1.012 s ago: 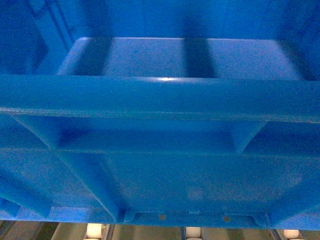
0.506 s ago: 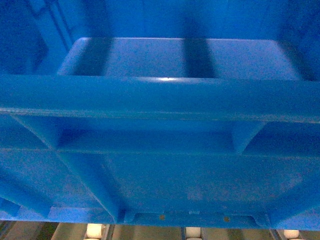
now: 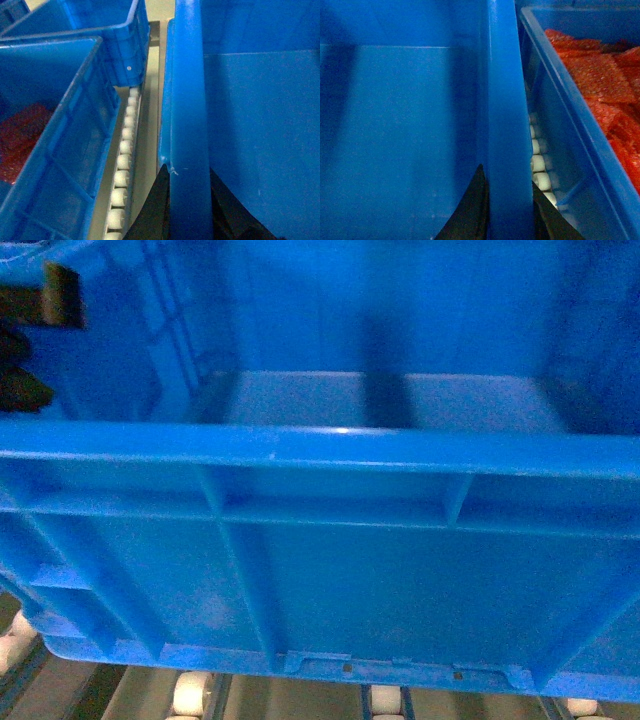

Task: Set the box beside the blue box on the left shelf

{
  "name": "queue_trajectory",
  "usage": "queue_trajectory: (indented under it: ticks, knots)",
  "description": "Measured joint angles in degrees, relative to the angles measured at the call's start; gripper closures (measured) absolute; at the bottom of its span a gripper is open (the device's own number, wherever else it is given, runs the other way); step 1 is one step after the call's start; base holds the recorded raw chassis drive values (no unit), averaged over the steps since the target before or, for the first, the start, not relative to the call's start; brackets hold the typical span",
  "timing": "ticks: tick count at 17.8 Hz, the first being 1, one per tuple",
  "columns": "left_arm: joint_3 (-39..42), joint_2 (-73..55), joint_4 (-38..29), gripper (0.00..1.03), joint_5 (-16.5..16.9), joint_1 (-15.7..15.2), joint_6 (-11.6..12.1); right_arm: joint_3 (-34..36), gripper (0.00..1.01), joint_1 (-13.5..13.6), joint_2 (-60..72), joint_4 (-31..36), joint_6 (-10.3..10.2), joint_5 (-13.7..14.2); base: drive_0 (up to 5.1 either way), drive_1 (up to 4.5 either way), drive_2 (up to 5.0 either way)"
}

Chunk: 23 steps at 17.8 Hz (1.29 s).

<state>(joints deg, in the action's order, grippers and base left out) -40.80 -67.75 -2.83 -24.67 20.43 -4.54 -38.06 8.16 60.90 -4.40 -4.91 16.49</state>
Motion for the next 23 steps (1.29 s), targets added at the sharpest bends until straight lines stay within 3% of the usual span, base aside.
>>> queue_trajectory:
  ticks: [2,5,10,14,15,16,18,19,21,22,23]
  knots:
    - [-2.56,-5.81,0.13,0.93,1.01,-0.90,-1.25,-2.32,0.91,-3.21,7.91,2.14,1.09,-3.85,0.0,0.00,0.0]
    - [-5.84,-11.80,3.61,0.93,1.22,-1.14,-3.56,-4.11,0.91,-4.85,16.22,4.94,3.37,-5.73,0.0,0.00,0.0]
    - [-5.99,-15.74,11.28,0.94,2.73,-0.96,-9.38,-3.91,0.91,-4.85,20.83,4.20,5.35,-6.34,0.0,0.00,0.0]
    - [-5.86,-16.94,11.82,0.92,3.08,-0.98,-10.78,-2.40,0.91,-3.91,20.81,5.20,5.49,-5.70,0.0,0.00,0.0]
    - [-5.86,-17.05,11.41,0.82,1.09,-0.68,-9.51,-2.23,0.84,-3.21,20.68,4.81,5.79,-4.09,0.0,0.00,0.0]
    - [-5.84,-16.90,9.70,0.72,-1.09,-0.09,-8.37,-1.55,0.74,-2.08,20.65,5.70,8.02,-0.35,0.0,0.00,0.0]
    - [-5.55,-14.56,1.92,0.52,-3.85,-0.55,-6.45,-1.49,0.53,-2.14,19.32,7.17,10.14,1.16,0.0,0.00,0.0]
    - [-5.57,-12.94,-1.16,0.43,-3.93,-0.68,-5.90,-1.46,0.44,-2.16,17.94,10.86,10.14,2.16,0.0,0.00,0.0]
    - [-5.86,-9.57,-6.95,0.19,-3.19,-0.22,-5.01,-2.03,0.19,-2.23,11.39,23.26,8.94,7.13,0.0,0.00,0.0]
    - [-5.95,-8.92,-7.56,0.08,-3.65,0.20,-4.04,-2.16,0.08,-2.03,8.63,25.94,8.13,8.20,0.0,0.00,0.0]
    - [-5.88,-8.70,-6.56,0.04,-3.91,0.55,-2.80,-1.38,0.01,-1.03,7.17,27.85,8.04,9.79,0.0,0.00,0.0]
